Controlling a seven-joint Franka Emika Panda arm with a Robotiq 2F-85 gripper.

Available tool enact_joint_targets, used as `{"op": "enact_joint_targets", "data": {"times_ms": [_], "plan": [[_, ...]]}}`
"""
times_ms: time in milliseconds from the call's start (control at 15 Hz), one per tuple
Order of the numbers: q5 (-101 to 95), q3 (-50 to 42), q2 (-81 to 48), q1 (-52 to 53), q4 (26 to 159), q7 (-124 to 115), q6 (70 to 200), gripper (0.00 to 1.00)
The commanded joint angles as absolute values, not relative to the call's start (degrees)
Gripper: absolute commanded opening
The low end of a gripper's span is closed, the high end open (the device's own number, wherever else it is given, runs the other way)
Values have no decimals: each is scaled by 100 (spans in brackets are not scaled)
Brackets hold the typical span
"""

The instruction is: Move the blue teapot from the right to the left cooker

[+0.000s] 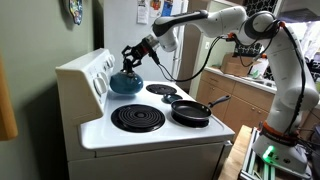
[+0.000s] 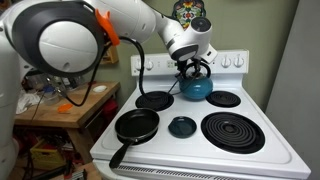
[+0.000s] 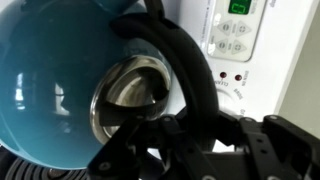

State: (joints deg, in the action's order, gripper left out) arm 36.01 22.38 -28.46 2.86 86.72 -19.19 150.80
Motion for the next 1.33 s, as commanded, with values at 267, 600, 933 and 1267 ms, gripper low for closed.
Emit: {"op": "enact_joint_targets", "data": {"times_ms": [267, 600, 933, 1267], "plan": [[4393, 2067, -1896, 505, 9561, -1465, 14871, 2], [4613, 2031, -1562, 649, 9969, -1275, 14817, 2], [4777, 2009, -1344, 794, 10203, -1030, 14687, 2], [4699, 1907, -1054, 952, 10507, -1013, 14667, 2]]}}
